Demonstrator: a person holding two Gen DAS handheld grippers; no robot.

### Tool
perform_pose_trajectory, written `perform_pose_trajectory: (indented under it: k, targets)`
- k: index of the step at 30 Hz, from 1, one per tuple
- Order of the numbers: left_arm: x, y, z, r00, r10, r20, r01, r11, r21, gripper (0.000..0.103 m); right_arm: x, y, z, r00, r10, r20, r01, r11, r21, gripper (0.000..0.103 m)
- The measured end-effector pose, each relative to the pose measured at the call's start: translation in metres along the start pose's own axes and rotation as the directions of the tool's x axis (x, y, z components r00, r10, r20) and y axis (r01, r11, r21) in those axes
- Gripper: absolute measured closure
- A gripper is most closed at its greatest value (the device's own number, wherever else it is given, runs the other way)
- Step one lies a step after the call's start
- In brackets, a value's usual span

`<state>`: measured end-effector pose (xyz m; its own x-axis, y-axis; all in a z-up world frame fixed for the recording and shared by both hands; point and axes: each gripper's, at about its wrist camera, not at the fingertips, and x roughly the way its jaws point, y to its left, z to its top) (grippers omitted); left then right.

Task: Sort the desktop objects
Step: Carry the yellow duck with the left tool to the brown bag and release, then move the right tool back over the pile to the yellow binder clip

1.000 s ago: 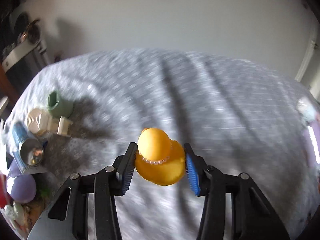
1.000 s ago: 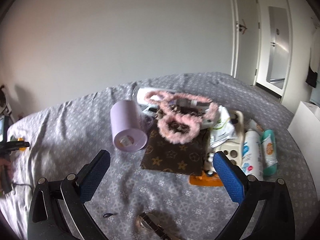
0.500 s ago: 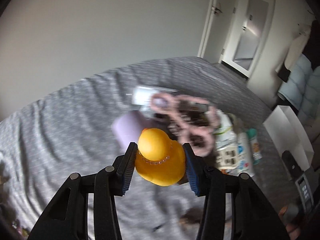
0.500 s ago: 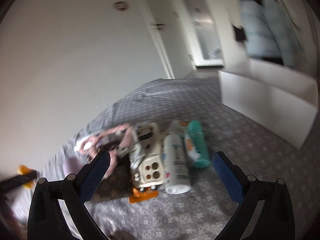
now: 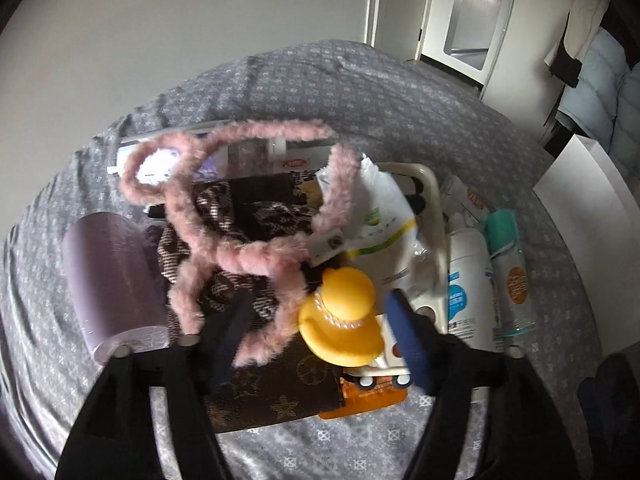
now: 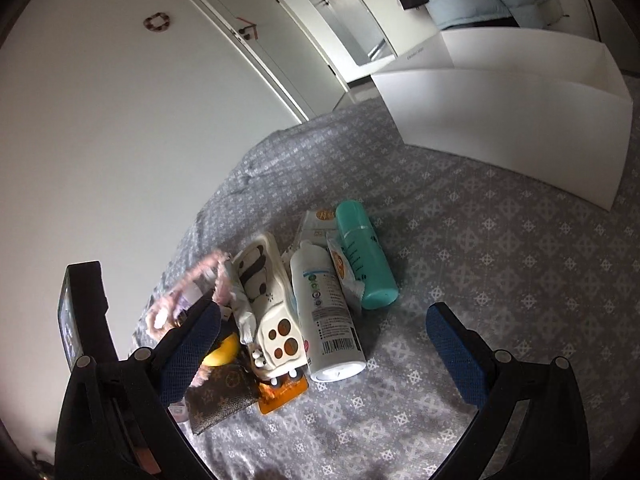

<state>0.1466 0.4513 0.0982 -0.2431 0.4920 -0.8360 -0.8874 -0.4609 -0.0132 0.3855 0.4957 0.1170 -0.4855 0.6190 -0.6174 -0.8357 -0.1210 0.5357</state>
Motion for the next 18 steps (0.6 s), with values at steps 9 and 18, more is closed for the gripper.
perform_pose_trajectory:
  k: [9, 18]
  targets:
    - [-0.077, 0.059, -0.019, 0.979, 0.154, 0.135, -0.146, 0.987, -0.069, 0.016, -0.003, 0.010, -0.004, 1.000, 0.004, -0.004, -0.004, 0.999, -0.045, 0.000]
    - [-0.184, 0.182, -0.106, 0.934, 0.308, 0.182, -0.228, 0.905, -0.360, 0.000, -0.013, 0.073, -0.047, 0.977, 0.150, -0.154, -0.197, 0.911, -0.363, 0.000]
